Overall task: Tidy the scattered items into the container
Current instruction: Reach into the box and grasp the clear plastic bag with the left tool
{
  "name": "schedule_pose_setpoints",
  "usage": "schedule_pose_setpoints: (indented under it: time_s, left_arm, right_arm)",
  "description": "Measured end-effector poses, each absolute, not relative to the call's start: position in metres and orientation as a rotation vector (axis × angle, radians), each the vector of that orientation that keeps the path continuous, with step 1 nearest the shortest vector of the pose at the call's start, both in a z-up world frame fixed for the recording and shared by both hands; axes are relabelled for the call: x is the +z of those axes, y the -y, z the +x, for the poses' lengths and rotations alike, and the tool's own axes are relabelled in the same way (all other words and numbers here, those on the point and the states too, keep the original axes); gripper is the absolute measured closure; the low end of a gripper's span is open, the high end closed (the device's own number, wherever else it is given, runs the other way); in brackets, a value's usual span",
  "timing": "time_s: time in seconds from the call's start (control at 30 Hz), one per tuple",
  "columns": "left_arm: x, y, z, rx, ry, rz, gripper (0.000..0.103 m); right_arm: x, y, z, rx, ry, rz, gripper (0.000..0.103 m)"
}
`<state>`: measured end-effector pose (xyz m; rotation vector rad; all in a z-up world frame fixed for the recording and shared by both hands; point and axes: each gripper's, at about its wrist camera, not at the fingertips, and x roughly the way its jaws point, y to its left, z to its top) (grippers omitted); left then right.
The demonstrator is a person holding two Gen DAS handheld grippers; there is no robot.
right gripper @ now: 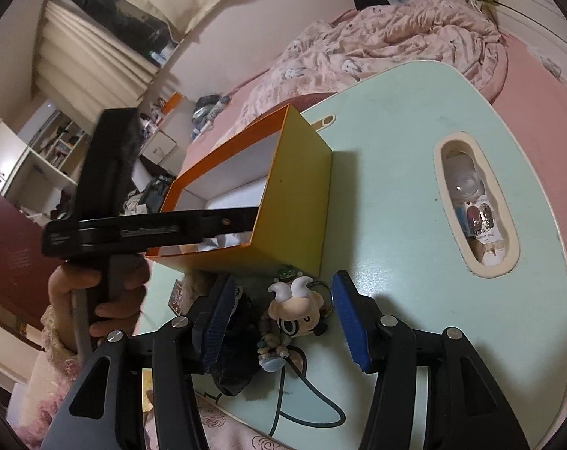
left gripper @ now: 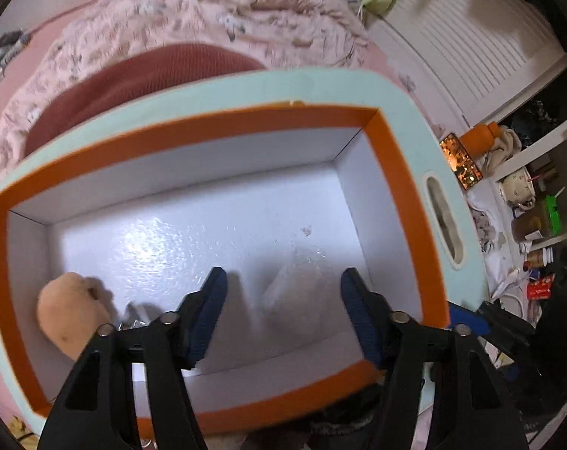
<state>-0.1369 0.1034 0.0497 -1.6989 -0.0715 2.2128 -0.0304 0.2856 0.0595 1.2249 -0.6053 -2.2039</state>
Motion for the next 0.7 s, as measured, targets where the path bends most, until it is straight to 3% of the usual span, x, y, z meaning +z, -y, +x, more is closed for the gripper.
schedule_pose_setpoints:
  time_s: [0.07,0.13,0.33,0.57,0.7]
  left_arm:
    - [0.045,-0.106,-0.137,2.216,0.045,-1.69,0.059]
    - [0.043,-0.108,-0.135,2.206,0.012,-1.677,0.073]
    - [0.051,-0.099,-0.13,2.25,0.043,-1.614,0.073]
    - [0.121,-0.058,-0.083,2.331,0.186,-1.303,0.073]
    - [0.132,-0.038,-0.041,2.32,0.221,-1.216,0.073]
  right_arm:
    - [0.06,-0.284,-0.033,-2.2,0.61,1.23,0.05]
    - [0.061,-0.284,-0.033,-2.201,0.611,1.232,0.05]
    - [0.06,-0.286,-0.032,-2.21,0.615,1.227,0.05]
    - [0.062,-0.291,-0.032,-2.224,0.633,1.219,0.05]
    - [0.063,-0.292,-0.032,-2.229,0.644,1.213,0.05]
